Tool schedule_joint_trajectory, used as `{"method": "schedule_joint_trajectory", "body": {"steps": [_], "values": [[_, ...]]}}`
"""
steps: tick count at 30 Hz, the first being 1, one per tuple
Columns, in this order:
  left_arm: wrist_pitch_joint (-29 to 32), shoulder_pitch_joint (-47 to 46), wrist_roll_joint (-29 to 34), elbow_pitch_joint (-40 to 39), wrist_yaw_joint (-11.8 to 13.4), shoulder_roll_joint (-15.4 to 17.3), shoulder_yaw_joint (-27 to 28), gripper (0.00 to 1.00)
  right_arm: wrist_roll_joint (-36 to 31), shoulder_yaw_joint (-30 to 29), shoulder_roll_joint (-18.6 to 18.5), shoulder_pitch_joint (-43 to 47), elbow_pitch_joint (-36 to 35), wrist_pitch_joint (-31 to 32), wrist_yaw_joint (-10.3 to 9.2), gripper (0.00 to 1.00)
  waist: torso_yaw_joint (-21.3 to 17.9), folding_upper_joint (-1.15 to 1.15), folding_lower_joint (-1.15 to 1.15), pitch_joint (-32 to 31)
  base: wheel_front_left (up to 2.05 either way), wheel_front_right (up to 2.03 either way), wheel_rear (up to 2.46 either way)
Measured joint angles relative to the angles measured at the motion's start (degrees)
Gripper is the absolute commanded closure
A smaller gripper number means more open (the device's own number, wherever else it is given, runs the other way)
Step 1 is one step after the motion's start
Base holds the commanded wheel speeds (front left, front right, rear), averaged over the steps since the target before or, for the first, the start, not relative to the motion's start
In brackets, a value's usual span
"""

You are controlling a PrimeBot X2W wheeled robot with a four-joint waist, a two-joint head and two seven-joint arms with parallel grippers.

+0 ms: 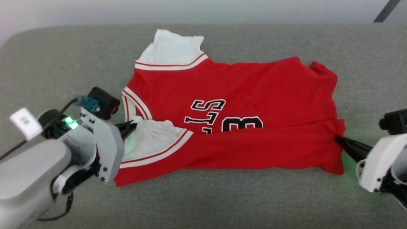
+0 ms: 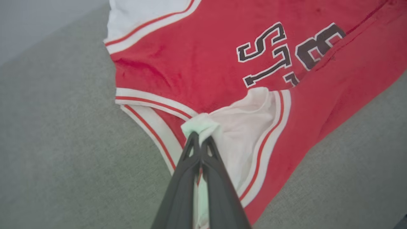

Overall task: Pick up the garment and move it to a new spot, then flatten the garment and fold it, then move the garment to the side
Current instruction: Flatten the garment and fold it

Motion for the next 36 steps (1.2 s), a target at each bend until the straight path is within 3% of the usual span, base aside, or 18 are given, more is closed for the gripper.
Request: {"method": "schedule_joint_trajectory", "body": {"steps": [8, 9, 11, 13, 14, 15, 16, 18, 19, 20, 21, 28, 36], "values": [[3.9, -0.6, -4.2, 13.2, -4.8, -6.5, -1.2, 1.00, -1.4, 1.2, 3.4, -2.6, 3.2, 3.9, 0.00, 1.00, -0.6, 0.00, 0.00, 2.0, 0.00, 0.00, 0.00], [3.9, -0.6, -4.7, 14.4, -4.9, -6.9, -1.0, 0.94, -1.5, 1.3, 3.6, -2.7, 3.3, 4.3, 0.00, 1.00, -0.6, 0.00, 0.00, 1.9, 0.00, 0.00, 0.00], [4.6, -0.5, -6.4, 16.1, -4.9, -7.6, -0.5, 0.71, -1.7, 1.4, 3.7, -3.3, 3.4, 5.1, 0.00, 1.00, -0.6, 0.00, 0.00, 1.5, 0.00, 0.00, 0.00], [5.1, -0.5, -7.2, 17.2, -4.8, -8.1, -0.3, 0.39, -1.8, 1.4, 3.7, -3.4, 3.4, 5.8, 0.00, 1.00, -0.5, 0.00, 0.00, 1.0, 0.00, 0.00, 0.00], [5.2, -0.4, -7.8, 17.5, -4.5, -8.3, -0.1, 0.09, -1.8, 1.4, 3.7, -3.5, 3.4, 5.9, 0.00, 0.92, -0.4, 0.00, 0.00, 0.7, 0.00, 0.00, 0.00], [5.5, -0.4, -8.1, 17.7, -4.5, -8.5, 0.1, 0.00, -2.0, 1.3, 3.6, -3.5, 3.3, 5.9, 0.00, 0.75, -0.3, 0.00, 0.00, 0.4, 0.00, 0.00, 0.00], [5.6, -0.4, -8.5, 17.8, -4.5, -8.7, 0.2, 0.00, -2.3, 1.3, 3.6, -3.6, 3.2, 5.7, 0.00, 0.62, -0.2, 0.00, 0.00, 0.0, 0.00, 0.00, 0.00], [5.6, -0.3, -9.0, 18.1, -4.5, -8.9, 0.4, 0.00, -2.7, 1.1, 3.6, -3.8, 3.3, 5.7, 0.00, 0.56, 0.0, 0.00, 0.00, -0.7, 0.00, 0.00, 0.00], [5.6, -0.3, -9.2, 18.3, -4.4, -8.9, 0.4, 0.00, -2.8, 1.1, 3.7, -3.8, 3.4, 5.7, 0.00, 0.40, 0.1, 0.00, 0.00, -1.1, 0.00, 0.00, 0.00], [5.6, -0.2, -9.4, 18.3, -4.2, -8.8, 0.5, 0.00, -3.0, 1.1, 3.7, -3.8, 3.5, 5.7, 0.00, 0.12, 0.2, 0.00, 0.00, -1.5, 0.00, 0.00, 0.00], [5.5, -0.1, -9.4, 18.2, -4.1, -8.7, 0.7, 0.00, -3.2, 1.0, 3.8, -3.8, 3.7, 5.7, 0.00, 0.00, 0.3, 0.00, 0.00, -2.0, 0.00, 0.00, 0.00], [5.0, 2.5, -12.1, 15.8, -2.2, -6.9, 1.8, 0.00, -3.8, -0.7, 4.1, -3.4, 4.1, 5.2, 0.00, 0.00, 0.7, 0.00, 0.00, -5.4, 0.00, 0.00, 0.00], [8.6, 7.6, -16.5, 10.2, 2.7, -2.2, 1.7, 0.00, -5.4, -7.4, 5.1, 0.4, 0.9, 4.5, 0.00, 0.00, -0.2, 0.00, 0.00, -7.7, 0.00, 0.00, 0.00]]}}
